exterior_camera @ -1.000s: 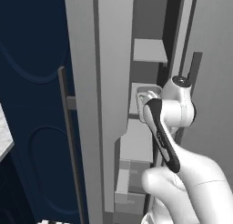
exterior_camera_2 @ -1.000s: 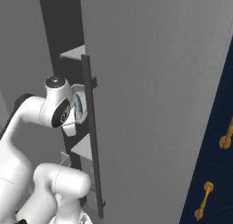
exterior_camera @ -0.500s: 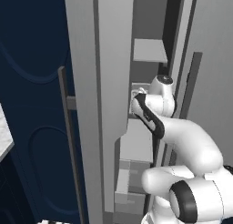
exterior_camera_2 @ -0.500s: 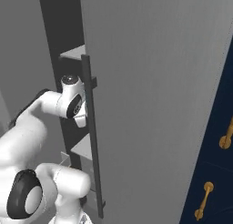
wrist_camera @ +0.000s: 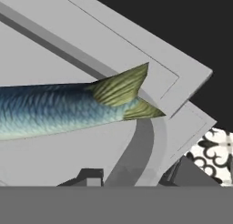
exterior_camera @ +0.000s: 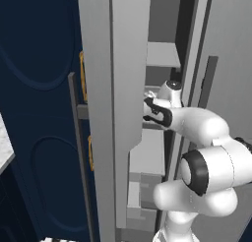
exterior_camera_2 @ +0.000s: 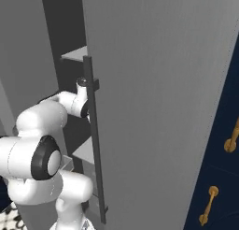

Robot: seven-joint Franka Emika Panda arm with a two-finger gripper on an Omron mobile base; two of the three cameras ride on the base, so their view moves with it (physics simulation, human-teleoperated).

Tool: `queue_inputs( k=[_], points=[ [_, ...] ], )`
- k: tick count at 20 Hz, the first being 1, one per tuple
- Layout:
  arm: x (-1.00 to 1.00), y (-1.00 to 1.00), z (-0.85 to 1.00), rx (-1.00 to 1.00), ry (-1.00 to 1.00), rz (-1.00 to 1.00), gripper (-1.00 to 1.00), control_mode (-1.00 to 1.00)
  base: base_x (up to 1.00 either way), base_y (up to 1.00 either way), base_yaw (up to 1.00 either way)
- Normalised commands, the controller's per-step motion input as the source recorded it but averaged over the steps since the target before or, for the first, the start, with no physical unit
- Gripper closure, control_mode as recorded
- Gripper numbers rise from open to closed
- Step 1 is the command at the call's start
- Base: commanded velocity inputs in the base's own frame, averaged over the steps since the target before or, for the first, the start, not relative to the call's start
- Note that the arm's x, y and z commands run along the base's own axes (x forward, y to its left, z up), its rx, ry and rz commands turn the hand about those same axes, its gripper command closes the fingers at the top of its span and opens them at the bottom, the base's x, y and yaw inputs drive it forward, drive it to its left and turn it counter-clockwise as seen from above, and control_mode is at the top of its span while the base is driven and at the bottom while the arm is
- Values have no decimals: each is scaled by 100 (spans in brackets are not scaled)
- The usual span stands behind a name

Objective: Take the meat container that has the fish and place it on the second highest rack of the freezer. Then take the vegetable container that has the carrot and potato and place it on the highest rack of the freezer.

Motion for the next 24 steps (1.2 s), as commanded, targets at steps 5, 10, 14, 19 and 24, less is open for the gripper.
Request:
queue_inputs(
  k=[5,10,14,19,24],
  points=[
    [44,0,-17,0,2,0,100,-100,0,0,0],
    [56,-1,-29,0,9,0,100,-100,0,0,0],
    [72,-3,-28,0,7,0,100,-100,0,0,0],
    [30,8,-42,0,-4,0,-100,-100,0,0,0],
    [-52,8,-20,0,-28,0,-100,-100,0,0,0]
  ],
)
